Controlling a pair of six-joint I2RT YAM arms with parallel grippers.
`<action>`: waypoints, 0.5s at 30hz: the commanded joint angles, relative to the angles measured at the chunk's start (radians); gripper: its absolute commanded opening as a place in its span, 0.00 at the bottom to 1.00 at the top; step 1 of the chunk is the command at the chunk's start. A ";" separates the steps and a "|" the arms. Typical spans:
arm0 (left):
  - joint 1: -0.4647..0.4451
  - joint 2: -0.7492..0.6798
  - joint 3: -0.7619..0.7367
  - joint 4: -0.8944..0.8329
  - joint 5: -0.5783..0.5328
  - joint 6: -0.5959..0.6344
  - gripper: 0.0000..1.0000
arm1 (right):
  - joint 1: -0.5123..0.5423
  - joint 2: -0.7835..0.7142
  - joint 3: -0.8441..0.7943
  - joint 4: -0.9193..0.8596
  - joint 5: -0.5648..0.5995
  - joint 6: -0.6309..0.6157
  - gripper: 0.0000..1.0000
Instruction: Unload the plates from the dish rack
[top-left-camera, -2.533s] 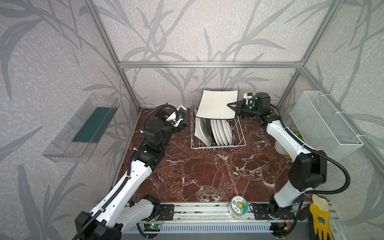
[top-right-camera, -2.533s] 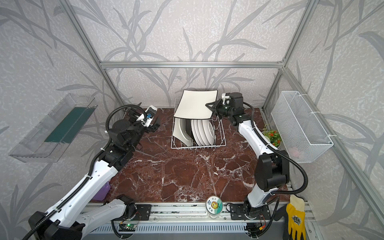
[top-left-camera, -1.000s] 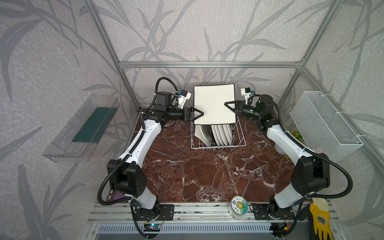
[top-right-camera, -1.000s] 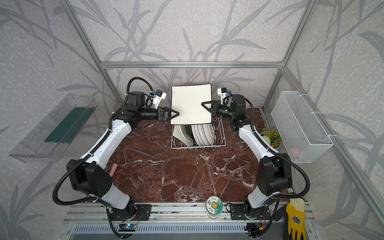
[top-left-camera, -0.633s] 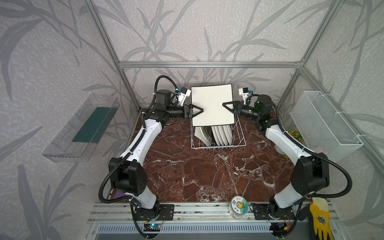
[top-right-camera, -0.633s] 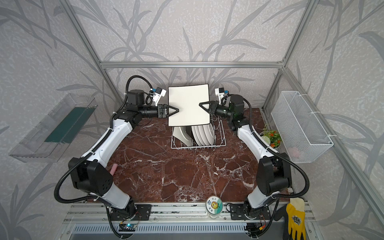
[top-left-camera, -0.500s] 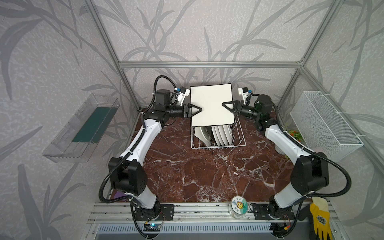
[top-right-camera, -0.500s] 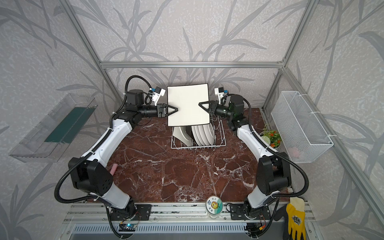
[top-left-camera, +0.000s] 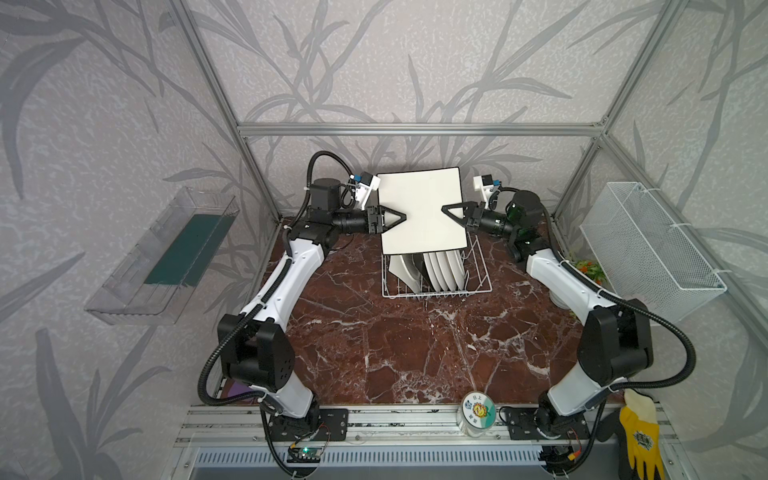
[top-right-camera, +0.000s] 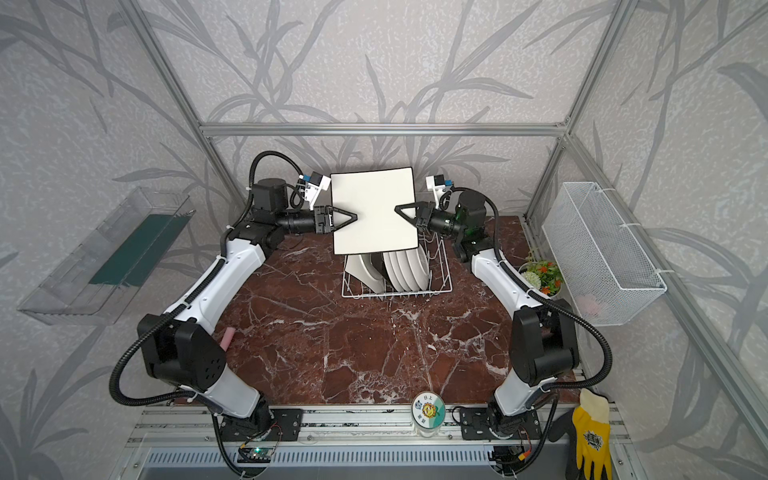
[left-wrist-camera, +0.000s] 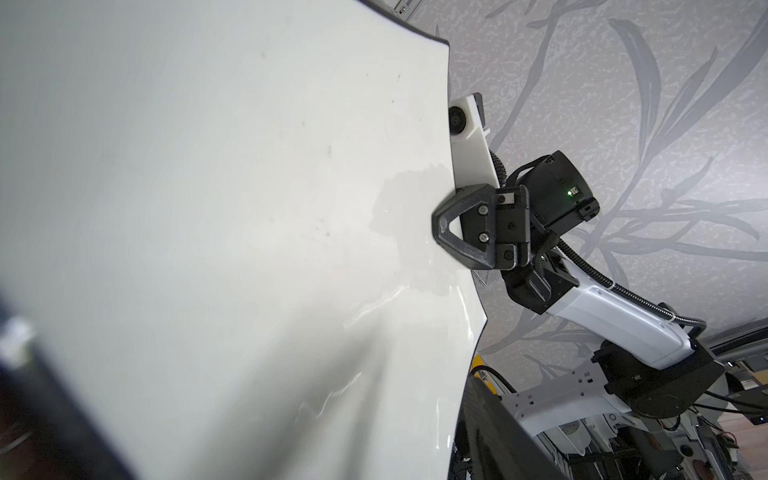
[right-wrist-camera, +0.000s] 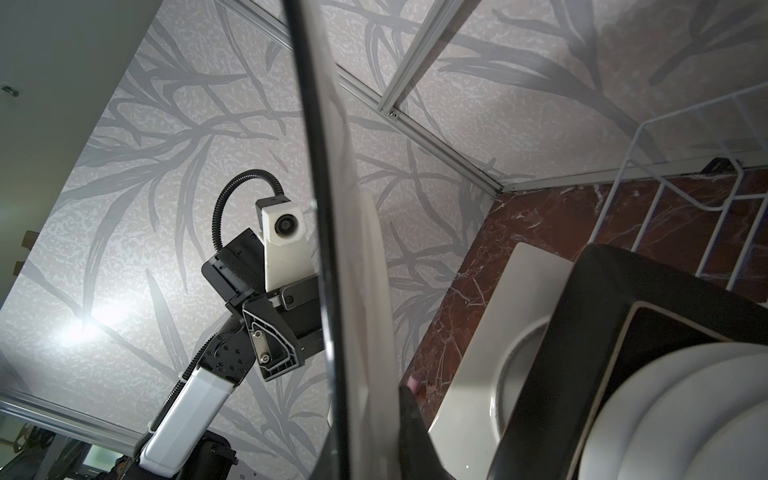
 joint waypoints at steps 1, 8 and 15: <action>-0.002 -0.006 -0.011 0.052 0.041 -0.021 0.64 | 0.005 -0.015 0.025 0.178 -0.028 0.027 0.00; -0.002 -0.006 -0.024 0.080 0.062 -0.034 0.49 | 0.014 0.005 0.032 0.189 -0.032 0.036 0.00; -0.002 -0.006 -0.047 0.141 0.095 -0.074 0.41 | 0.016 0.032 0.029 0.247 -0.034 0.078 0.00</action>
